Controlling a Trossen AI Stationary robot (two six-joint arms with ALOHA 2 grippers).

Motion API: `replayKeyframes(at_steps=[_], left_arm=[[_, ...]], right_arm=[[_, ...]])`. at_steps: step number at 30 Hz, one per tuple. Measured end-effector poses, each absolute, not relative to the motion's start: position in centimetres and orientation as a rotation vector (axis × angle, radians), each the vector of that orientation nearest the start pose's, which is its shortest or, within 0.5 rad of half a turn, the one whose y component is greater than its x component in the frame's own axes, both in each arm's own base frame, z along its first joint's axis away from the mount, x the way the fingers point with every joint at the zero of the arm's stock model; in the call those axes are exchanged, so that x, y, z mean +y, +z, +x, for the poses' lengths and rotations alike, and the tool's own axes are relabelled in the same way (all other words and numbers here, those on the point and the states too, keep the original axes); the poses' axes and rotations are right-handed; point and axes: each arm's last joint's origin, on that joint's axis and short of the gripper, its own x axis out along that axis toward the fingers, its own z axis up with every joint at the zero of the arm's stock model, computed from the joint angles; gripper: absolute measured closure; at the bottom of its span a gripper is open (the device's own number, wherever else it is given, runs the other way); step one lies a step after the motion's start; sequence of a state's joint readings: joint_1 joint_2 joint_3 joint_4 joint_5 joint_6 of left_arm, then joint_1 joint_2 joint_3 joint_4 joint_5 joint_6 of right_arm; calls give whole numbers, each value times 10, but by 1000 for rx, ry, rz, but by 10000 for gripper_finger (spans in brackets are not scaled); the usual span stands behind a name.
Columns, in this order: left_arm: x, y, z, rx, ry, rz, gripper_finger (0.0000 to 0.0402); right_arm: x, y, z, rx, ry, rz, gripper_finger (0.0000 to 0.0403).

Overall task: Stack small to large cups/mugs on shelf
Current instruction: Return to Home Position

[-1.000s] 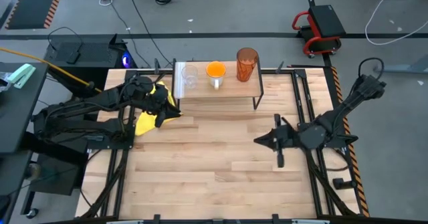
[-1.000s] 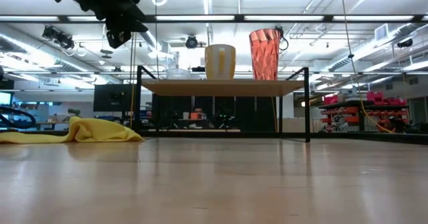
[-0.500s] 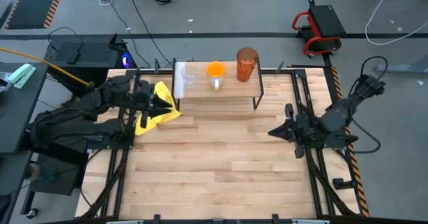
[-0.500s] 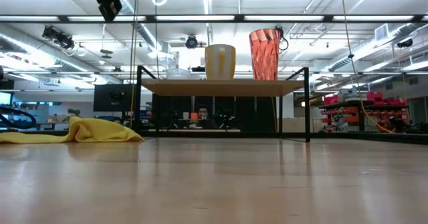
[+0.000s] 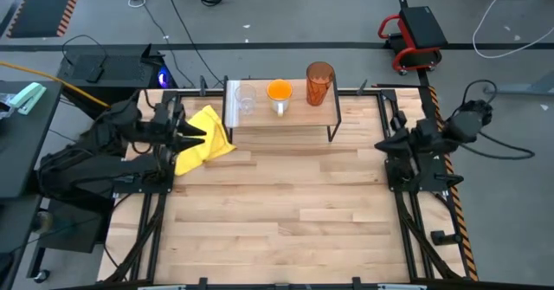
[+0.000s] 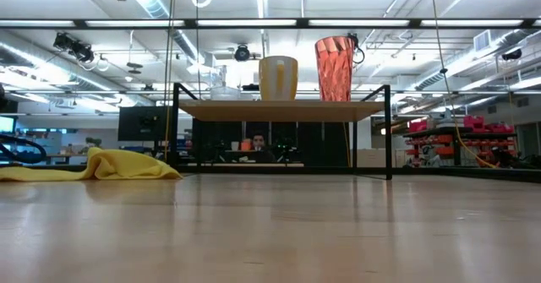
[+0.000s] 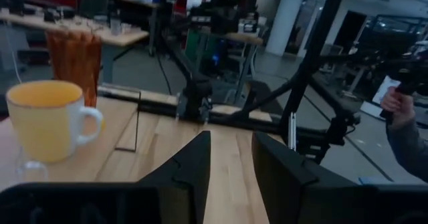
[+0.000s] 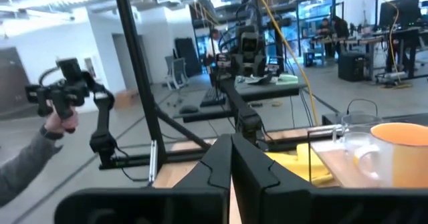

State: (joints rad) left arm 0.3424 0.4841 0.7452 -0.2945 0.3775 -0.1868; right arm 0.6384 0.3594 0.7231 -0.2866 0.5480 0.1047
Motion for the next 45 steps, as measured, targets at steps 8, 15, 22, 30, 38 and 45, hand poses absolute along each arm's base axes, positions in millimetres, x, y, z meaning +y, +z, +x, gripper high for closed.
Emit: replayKeyframes(at_steps=[8,15,22,30,38,45], left_arm=[[18,354,83,-74,-42,-158,276],[13,358,68,-134,-48,-138,279],[8,359,53,-181,-52,-117,284],[1,354,34,-198,-41,-120,275],[-2,350,23,-193,-38,-125,278],[-7,347,12,-215,-38,-118,275]], right_arm=[[22,346,55,-81,99,165,385],[13,346,43,-92,99,176,385],[2,348,28,-137,102,216,385],[0,346,25,-139,102,219,385],[-8,346,15,-184,104,237,385],[-22,342,-4,-254,106,283,385]])
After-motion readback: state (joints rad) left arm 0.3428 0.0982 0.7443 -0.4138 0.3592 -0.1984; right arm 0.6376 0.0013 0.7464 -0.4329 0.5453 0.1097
